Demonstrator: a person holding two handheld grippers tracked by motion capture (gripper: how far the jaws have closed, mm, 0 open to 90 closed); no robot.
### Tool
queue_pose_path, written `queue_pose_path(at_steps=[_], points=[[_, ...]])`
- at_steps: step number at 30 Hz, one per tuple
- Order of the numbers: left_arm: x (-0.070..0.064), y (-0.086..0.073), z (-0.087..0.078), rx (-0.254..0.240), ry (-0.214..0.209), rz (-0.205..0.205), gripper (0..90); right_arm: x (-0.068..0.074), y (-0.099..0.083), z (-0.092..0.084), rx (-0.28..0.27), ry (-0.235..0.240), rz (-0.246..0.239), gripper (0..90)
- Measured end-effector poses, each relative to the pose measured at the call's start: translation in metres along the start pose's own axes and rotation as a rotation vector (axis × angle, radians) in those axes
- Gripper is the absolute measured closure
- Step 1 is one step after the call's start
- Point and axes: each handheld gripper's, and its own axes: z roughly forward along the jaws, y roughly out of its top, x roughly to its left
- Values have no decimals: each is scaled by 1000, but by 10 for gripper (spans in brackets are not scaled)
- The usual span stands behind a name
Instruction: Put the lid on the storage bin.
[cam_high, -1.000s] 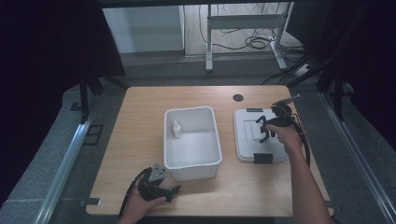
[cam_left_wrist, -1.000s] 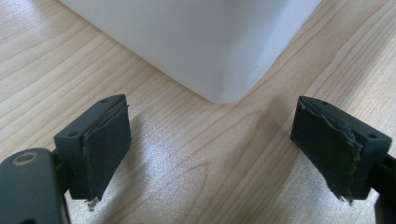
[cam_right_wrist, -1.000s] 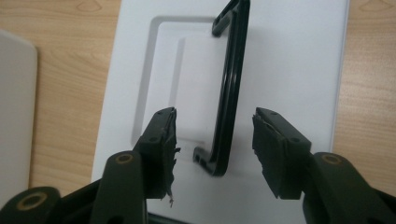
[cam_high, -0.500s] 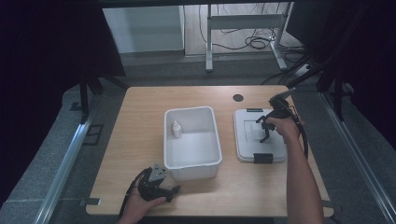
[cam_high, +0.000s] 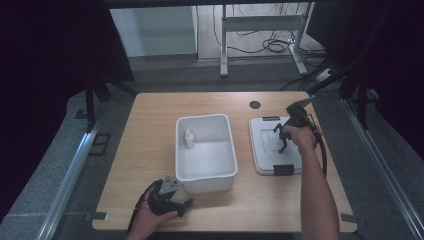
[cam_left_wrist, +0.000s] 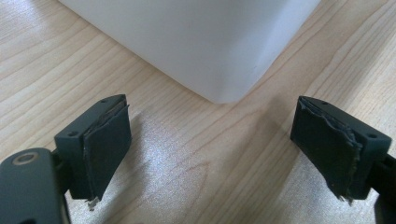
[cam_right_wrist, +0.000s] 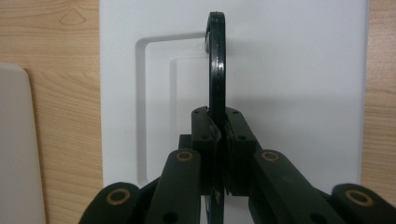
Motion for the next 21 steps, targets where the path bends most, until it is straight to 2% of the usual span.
queue_pose_path(at_steps=[3, 6, 9, 13, 14, 21], points=[[0, 0, 0, -1, 1, -1, 122, 1, -1, -5, -12, 1, 12, 855], [0, 0, 0, 0, 1, -1, 121, 2, -3, -13, -31, 24, 18, 855], [0, 0, 0, 0, 1, -1, 122, 6, -6, -25, -36, 14, -2, 856], [0, 0, 0, 0, 1, 0, 121, 9, -8, -37, -50, 32, -7, 856], [0, 0, 0, -1, 1, -1, 121, 12, -9, -46, -63, 45, -12, 855], [0, 0, 0, -2, 1, -2, 121, 18, -15, -67, -84, 48, -24, 855]])
